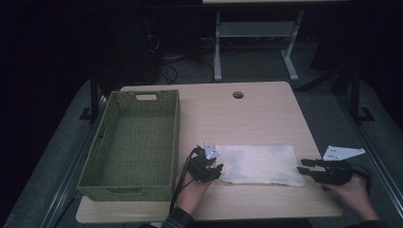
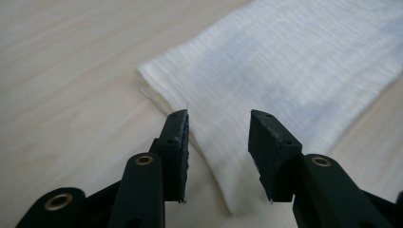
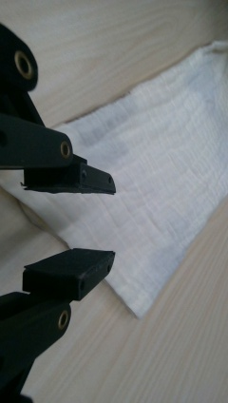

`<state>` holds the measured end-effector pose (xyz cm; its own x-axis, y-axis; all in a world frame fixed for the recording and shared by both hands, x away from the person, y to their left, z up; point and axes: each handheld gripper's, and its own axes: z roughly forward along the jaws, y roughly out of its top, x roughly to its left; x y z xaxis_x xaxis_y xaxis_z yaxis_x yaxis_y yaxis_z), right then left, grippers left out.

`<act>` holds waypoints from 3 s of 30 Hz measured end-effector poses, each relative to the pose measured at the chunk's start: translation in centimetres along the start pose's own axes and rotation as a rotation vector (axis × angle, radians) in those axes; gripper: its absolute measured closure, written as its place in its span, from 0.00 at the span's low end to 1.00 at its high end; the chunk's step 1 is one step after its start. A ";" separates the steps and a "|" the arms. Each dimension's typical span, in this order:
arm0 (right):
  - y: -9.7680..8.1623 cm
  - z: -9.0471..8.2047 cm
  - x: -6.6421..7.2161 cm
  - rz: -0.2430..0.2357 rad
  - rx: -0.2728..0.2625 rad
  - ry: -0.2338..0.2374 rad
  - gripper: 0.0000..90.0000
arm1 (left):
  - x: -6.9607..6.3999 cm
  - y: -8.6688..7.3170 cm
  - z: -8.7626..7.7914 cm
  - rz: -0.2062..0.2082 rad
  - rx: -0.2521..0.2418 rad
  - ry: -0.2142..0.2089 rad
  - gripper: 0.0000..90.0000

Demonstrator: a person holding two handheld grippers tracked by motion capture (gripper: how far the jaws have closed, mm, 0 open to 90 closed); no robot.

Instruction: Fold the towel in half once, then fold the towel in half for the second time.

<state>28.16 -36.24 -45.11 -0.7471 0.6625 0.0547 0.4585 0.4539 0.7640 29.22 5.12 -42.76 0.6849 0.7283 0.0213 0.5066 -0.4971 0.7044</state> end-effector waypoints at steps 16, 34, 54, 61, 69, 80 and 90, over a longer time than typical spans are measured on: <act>3.4 3.9 -4.6 0.028 -0.006 -0.056 0.67 | 3.6 3.6 4.1 0.000 -0.016 0.028 0.62; 2.6 6.8 -7.0 0.069 0.036 -0.016 0.78 | 5.3 3.4 6.3 -0.022 0.023 0.025 0.60; 2.9 6.7 -7.0 0.041 0.052 -0.025 0.95 | 5.6 3.0 7.7 -0.029 0.065 -0.043 0.96; 3.9 6.8 -8.2 0.037 0.041 -0.079 0.96 | 5.9 4.0 6.8 -0.048 -0.006 -0.031 0.97; 5.6 6.8 -9.5 0.037 -0.009 -0.116 0.96 | 6.4 4.9 6.4 -0.058 -0.048 -0.008 0.97; 5.3 5.5 -8.5 0.024 -0.020 -0.101 0.96 | 5.6 4.9 4.8 -0.035 -0.072 -0.021 0.97; 4.6 4.0 -7.3 0.014 -0.031 -0.087 0.96 | 4.3 4.6 3.1 0.008 -0.087 -0.039 0.97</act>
<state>37.72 -36.60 -44.56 -0.6957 0.7183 0.0102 0.4523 0.4269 0.7831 36.05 4.53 -41.63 0.7095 0.7047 0.0013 0.4546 -0.4590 0.7633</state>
